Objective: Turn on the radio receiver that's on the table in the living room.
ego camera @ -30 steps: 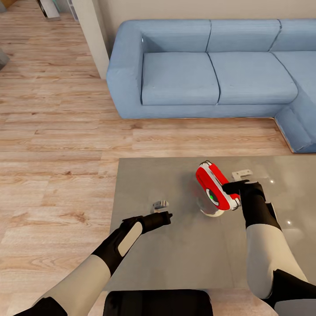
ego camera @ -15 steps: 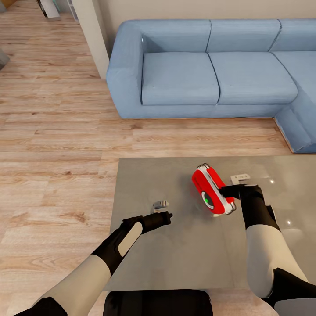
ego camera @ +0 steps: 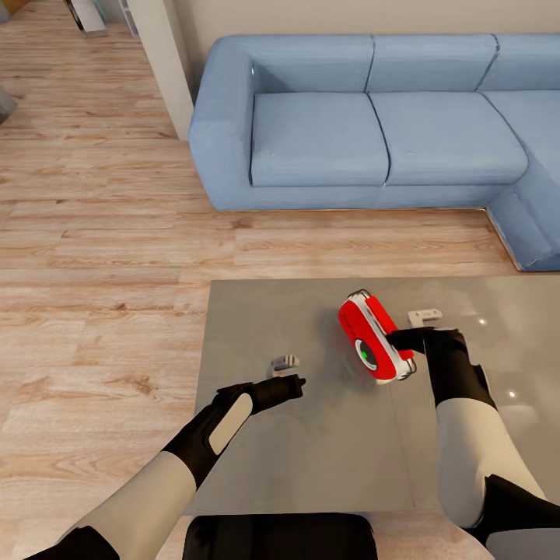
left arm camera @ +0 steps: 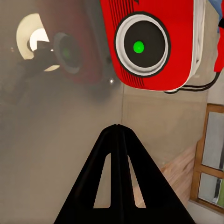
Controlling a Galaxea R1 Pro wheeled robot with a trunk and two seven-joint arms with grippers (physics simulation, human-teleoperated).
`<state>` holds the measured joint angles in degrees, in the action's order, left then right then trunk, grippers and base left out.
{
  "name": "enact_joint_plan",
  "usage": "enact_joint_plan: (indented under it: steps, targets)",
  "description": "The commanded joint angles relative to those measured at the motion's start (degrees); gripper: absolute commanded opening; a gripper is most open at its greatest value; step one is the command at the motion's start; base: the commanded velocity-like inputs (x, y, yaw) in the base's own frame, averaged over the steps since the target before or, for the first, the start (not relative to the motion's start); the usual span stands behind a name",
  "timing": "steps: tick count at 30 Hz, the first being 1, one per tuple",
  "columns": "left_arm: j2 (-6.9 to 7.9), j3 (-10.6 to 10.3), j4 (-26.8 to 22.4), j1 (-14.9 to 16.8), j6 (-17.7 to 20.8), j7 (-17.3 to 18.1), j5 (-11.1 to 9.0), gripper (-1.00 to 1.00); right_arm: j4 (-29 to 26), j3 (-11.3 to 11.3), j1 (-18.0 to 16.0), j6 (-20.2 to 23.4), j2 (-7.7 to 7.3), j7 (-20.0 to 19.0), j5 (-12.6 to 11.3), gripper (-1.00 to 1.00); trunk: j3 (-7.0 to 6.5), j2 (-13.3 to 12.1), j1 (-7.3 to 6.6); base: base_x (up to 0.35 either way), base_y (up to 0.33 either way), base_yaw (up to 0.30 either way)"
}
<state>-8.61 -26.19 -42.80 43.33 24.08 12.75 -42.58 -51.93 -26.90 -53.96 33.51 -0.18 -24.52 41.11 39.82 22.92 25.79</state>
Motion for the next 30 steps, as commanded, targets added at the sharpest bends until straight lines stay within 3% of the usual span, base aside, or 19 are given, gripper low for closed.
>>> enact_joint_plan:
  steps: [1, 11, 30]
  targets:
    - [0.00, 0.00, 0.00, 0.00, 0.00, 0.00, 0.02, -1.00, -0.01, -0.24, -0.01, -0.21, 0.00, 0.00, -0.10, -1.00, 0.00, 0.01, 0.00, 0.000, 0.000, 0.000]
    - [0.00, 0.00, 0.00, 0.00, 0.00, 0.00, -0.03, -1.00, 6.22, -1.04, -0.01, -5.75, -0.03, 0.15, -0.08, -1.00, 0.00, 0.01, 0.00, 0.000, 0.000, 0.000]
    - [0.00, 0.00, 0.00, 0.00, 0.00, 0.00, -0.01, -1.00, 6.58, -1.05, -0.01, -6.24, -0.02, 0.17, -0.07, -1.00, 0.00, 0.01, 0.00, 0.000, 0.000, 0.000]
